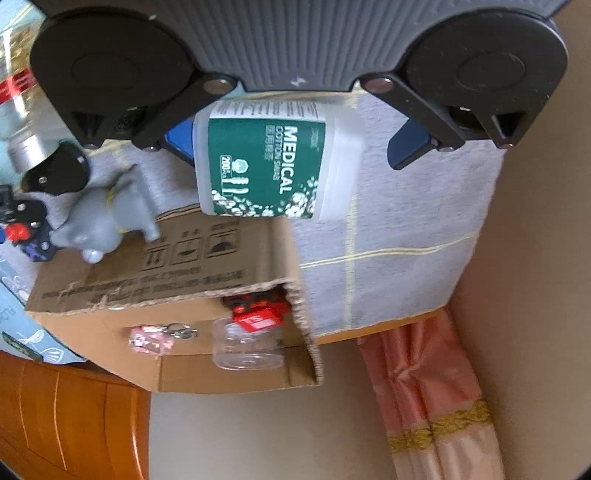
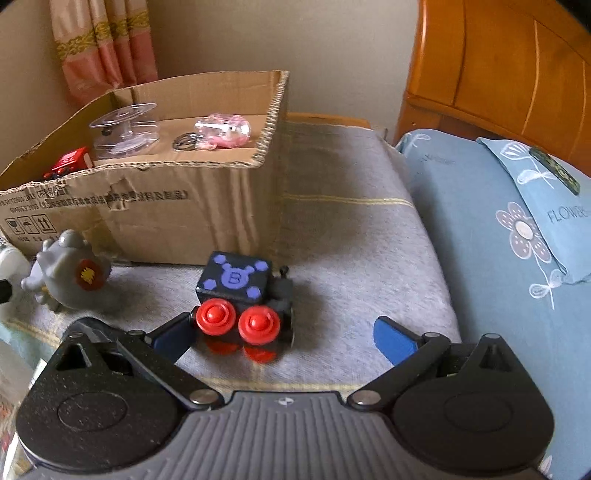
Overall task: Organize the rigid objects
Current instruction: 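Grasp the black red-wheeled toy car with right gripper while left grasps MEDICAL bottle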
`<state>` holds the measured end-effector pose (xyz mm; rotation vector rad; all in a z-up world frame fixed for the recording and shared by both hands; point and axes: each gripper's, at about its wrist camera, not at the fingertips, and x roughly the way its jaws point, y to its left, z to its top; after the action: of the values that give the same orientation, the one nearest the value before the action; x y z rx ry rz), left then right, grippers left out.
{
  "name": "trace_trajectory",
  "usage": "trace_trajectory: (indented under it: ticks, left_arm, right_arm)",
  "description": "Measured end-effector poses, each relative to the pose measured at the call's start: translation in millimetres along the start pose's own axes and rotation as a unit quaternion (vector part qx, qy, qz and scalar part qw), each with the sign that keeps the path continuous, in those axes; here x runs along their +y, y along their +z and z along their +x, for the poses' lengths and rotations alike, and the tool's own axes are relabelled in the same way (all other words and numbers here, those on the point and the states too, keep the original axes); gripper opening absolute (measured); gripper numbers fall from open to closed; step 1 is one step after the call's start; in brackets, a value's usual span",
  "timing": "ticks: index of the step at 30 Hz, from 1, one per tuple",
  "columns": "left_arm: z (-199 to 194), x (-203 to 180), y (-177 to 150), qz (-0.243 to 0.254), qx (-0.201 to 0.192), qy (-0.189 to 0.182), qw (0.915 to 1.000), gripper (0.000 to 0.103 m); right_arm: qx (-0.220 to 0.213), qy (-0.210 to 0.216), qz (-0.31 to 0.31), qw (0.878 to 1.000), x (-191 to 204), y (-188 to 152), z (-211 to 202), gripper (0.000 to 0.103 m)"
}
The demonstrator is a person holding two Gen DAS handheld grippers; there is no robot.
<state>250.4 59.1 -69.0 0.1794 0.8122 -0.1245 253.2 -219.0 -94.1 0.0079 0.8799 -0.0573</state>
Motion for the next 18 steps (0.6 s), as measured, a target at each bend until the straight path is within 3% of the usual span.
trace_trajectory:
  ticks: [11, 18]
  left_arm:
    - [15, -3, 2, 0.004, 0.007, -0.030, 0.9995, 0.097]
    - [20, 3, 5, -0.007, 0.014, -0.049, 0.9987, 0.088]
  right_arm:
    - [-0.006, 0.014, -0.017, 1.000, 13, 6, 6, 0.102]
    - [-0.008, 0.015, -0.022, 1.000, 17, 12, 5, 0.089]
